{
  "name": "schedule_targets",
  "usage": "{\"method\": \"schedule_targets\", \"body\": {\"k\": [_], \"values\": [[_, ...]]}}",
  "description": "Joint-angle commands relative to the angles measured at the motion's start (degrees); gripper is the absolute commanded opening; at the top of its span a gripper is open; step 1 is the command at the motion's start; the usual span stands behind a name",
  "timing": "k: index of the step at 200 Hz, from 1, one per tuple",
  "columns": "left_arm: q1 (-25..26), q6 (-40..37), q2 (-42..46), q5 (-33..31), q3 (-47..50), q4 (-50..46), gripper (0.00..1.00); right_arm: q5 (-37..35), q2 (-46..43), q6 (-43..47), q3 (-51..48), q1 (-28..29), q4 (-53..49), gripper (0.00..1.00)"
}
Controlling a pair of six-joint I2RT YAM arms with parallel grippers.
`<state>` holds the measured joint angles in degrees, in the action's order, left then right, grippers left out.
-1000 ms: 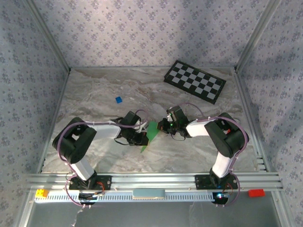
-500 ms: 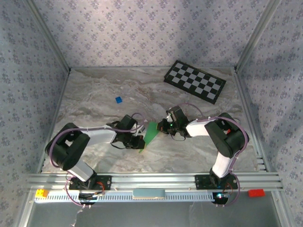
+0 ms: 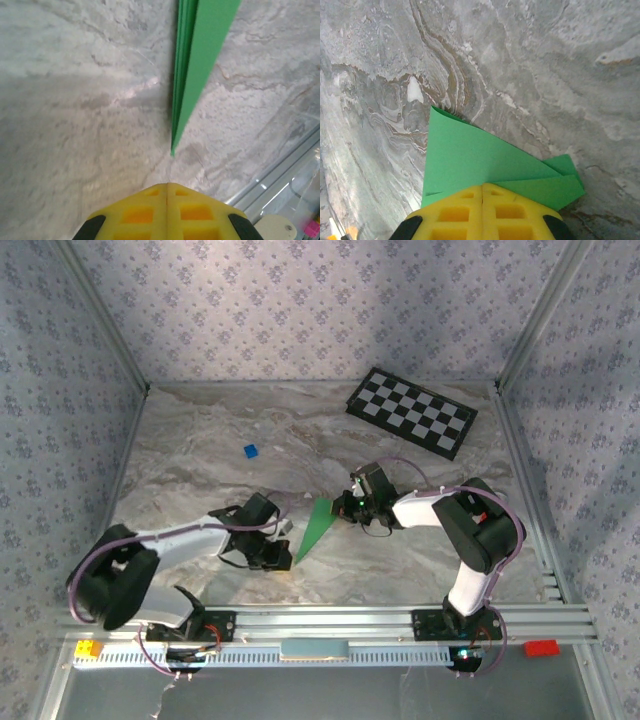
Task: Fold a paper plane with a square sheet of paper (pick it up from the middle)
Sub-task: Fold the wing for the fifth time at the center of the table.
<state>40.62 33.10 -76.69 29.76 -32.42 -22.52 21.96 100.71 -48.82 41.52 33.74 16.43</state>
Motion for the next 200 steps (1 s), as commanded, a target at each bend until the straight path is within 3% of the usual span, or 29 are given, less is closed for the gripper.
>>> {"method": "schedule_targets", "body": {"k": [1, 26, 75, 119, 200], "values": [[-0.88, 0.84, 5.78, -2.40, -1.58, -5.27, 0.06, -5.39, 2.76, 1.95, -1.03, -0.82, -7.30, 0.04], [-4.48, 1.22, 7.06, -1.97, -2.26, -2.02, 0.11, -4.45, 2.74, 3.75, -0.24, -0.83, -7.27, 0.04], [-8.13, 0.20, -3.13, -1.94, -9.42, 0.60, 0.10, -0.53, 3.27, 11.48, 5.71, -0.09, -12.35, 0.06], [-9.69, 1.77, -9.82, -2.29, -13.37, 3.72, 0.10, -1.50, 2.17, 16.07, 10.03, 2.06, -17.52, 0.08], [-13.03, 1.61, -16.51, 1.51, -16.49, 4.92, 0.10, -9.19, -9.25, 9.88, 2.52, 2.12, -14.73, 0.14]]}}
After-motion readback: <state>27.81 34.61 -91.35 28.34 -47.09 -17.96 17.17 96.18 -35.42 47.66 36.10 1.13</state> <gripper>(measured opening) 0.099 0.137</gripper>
